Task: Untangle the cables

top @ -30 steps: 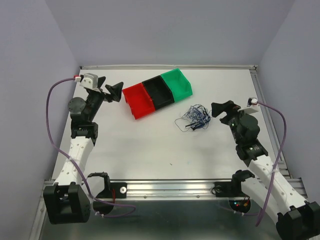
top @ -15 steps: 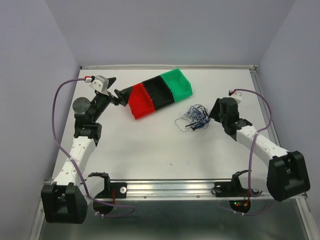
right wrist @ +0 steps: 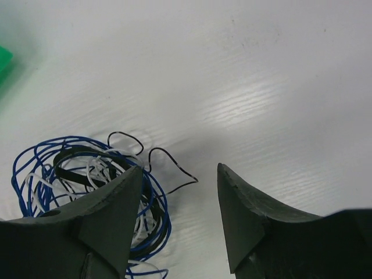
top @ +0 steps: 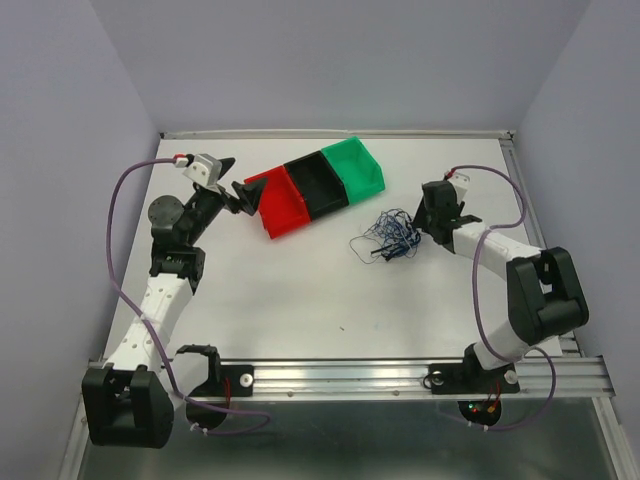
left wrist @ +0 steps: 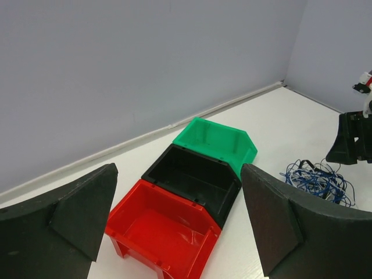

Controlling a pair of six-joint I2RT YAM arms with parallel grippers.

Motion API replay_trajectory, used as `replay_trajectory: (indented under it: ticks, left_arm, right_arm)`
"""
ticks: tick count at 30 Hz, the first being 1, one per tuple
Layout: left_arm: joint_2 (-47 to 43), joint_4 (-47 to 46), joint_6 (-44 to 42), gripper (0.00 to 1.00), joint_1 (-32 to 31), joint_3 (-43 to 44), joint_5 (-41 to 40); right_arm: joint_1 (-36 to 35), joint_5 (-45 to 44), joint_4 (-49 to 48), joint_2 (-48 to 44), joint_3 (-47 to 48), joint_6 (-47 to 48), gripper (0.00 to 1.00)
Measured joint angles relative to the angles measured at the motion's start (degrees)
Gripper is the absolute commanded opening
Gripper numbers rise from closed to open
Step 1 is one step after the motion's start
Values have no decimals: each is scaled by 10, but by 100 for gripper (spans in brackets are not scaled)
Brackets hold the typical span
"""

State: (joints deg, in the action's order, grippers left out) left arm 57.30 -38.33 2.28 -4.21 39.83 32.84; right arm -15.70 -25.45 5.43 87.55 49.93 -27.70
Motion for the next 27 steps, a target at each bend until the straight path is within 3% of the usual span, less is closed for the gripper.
replay_trajectory:
  ticks: [2,7,8,10,15,21,27]
  left_arm:
    - [0,0,-1,99,-1,0,0]
    - [1,0,-4,99,-3,0,0]
    - [1,1,-4,99,-3,0,0]
    - [1,1,-4,99,-3,0,0]
    - [2,1,-6,99,-6,0,0]
    - [9,10,-19,99,-23,0,1]
    - [17,30,-68,99,-100,0,-8]
  right_arm:
    - [0,-3,-2,24,16,3,57]
    - [1,-4,-10,63,32,7,40]
    - [3,-3,-9,65,32,7,23]
    - [7,1,-10,66,32,5,1]
    - [14,16,-12,53,30,4,1]
    - [14,52,-32,-104,-2,6,0]
    - [15,121,-50,-242,-15,12,1]
